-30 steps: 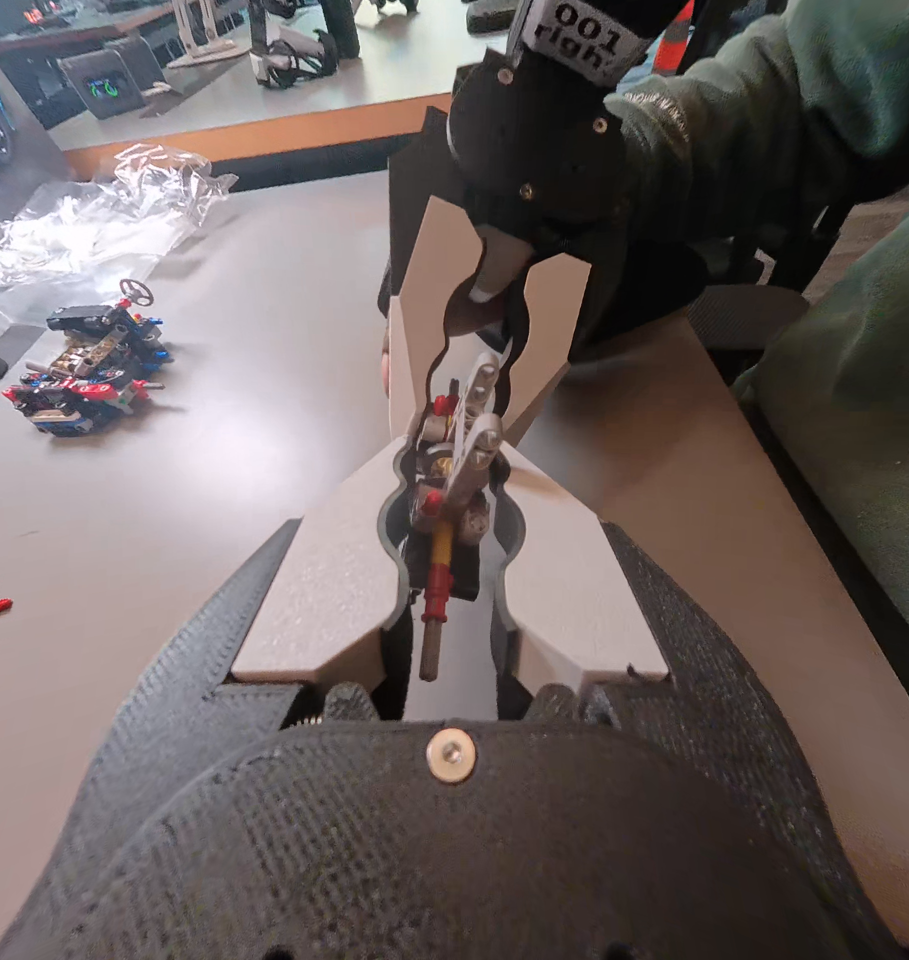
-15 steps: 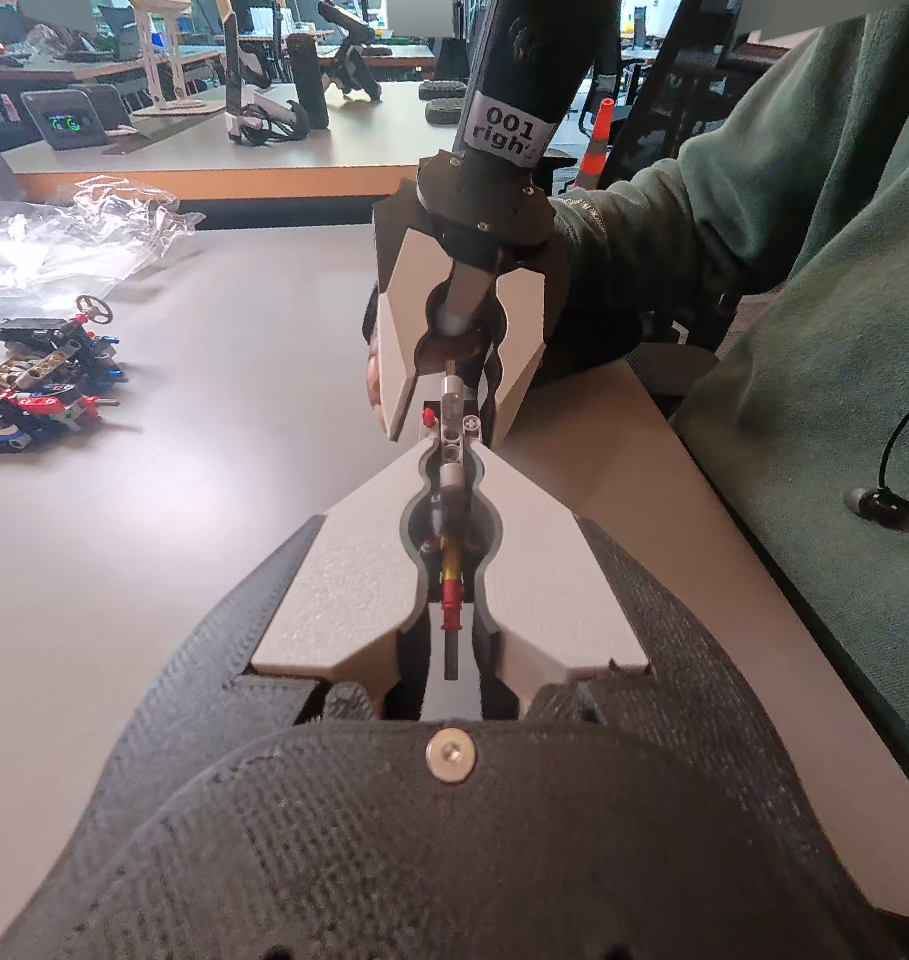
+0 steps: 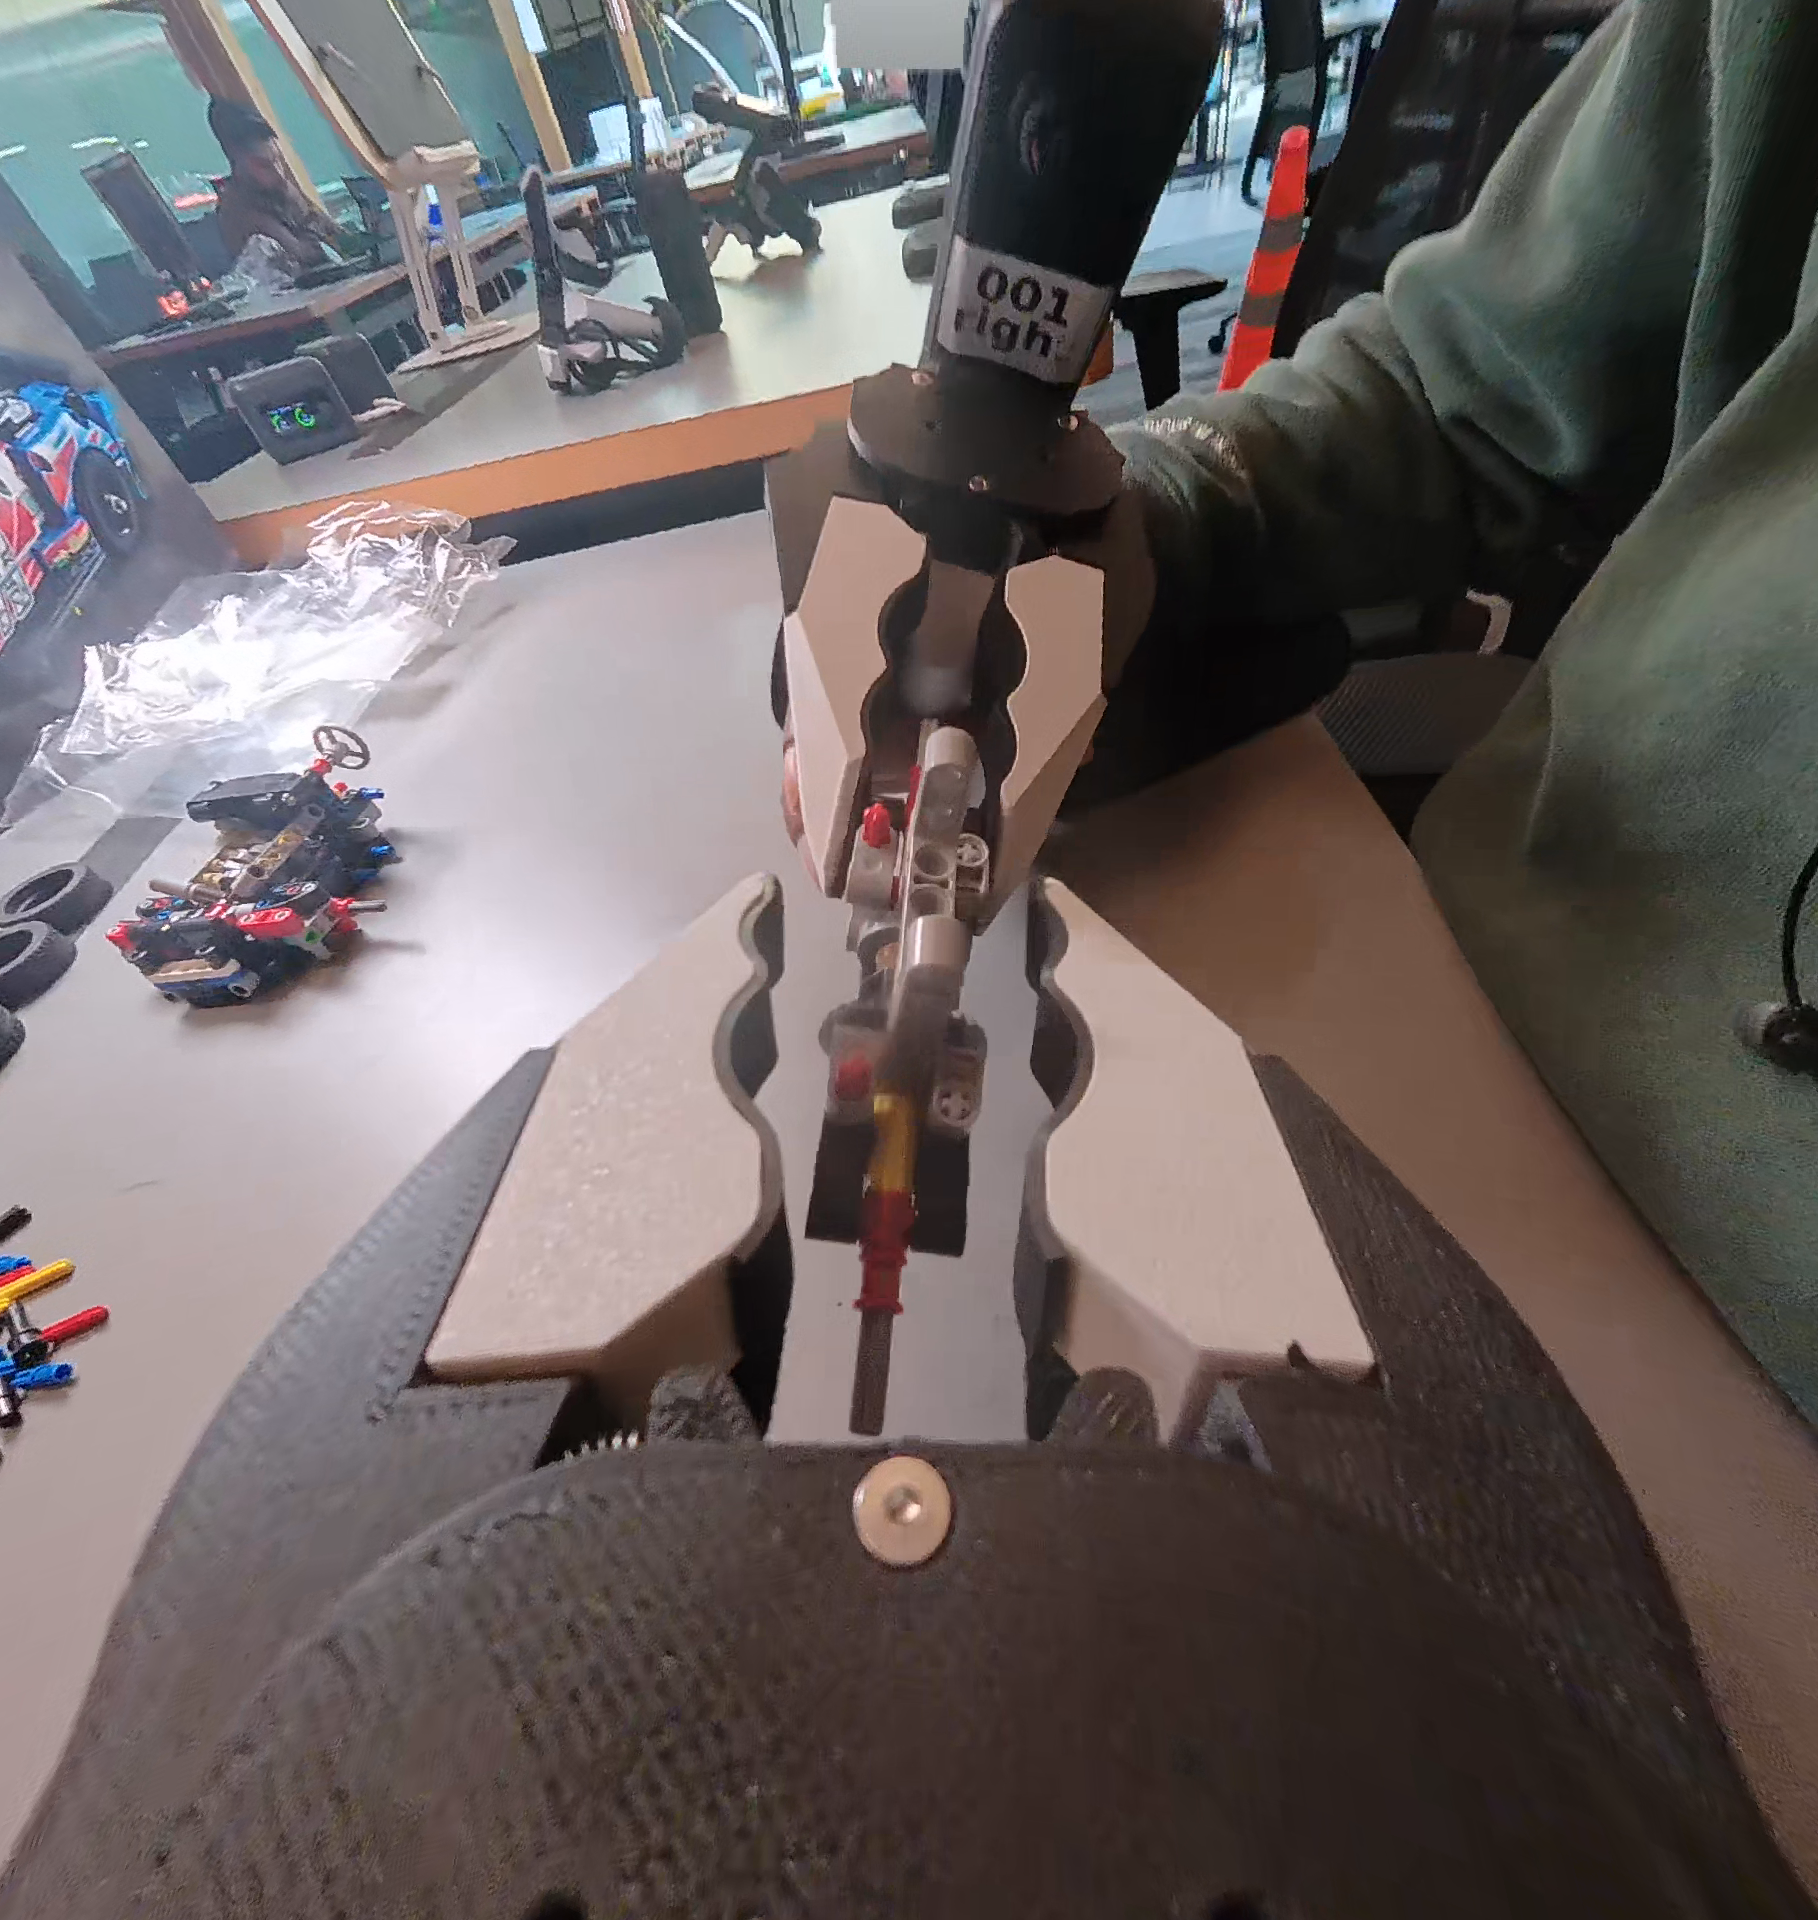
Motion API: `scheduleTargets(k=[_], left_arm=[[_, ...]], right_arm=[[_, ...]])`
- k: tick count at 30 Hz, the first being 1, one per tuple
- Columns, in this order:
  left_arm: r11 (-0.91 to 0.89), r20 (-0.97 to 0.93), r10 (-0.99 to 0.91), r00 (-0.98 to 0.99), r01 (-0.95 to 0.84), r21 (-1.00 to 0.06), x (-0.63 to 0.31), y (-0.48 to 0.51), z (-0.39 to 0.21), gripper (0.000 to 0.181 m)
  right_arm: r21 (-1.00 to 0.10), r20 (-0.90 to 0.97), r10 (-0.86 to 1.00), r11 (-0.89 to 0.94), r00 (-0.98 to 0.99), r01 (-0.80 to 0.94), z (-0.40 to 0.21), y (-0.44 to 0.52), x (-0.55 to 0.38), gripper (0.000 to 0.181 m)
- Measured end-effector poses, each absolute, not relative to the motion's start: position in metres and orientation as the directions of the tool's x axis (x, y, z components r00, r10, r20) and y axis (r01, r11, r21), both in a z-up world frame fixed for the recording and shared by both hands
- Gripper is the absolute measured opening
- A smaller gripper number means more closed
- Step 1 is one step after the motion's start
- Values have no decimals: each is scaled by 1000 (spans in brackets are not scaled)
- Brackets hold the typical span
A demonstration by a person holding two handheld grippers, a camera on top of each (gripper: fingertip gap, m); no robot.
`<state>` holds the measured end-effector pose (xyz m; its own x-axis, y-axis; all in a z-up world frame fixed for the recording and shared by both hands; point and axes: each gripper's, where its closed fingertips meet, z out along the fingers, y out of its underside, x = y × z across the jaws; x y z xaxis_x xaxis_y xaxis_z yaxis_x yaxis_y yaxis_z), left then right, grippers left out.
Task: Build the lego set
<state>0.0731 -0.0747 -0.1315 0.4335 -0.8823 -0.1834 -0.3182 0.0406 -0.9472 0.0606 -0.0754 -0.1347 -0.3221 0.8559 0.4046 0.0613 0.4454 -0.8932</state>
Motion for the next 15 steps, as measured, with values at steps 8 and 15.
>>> scheduleTargets(k=[8, 15], left_arm=[[89, -270, -864, 425, -399, -913, 73, -74, -134, 24], [120, -348, -845, 406, -490, -864, 76, -74, -140, 24]], right_arm=[[-882, 427, 844, 468, -325, 57, -136, -75, 61, 25], [-851, 475, 819, 521, -322, 70, -142, -74, 64, 28]])
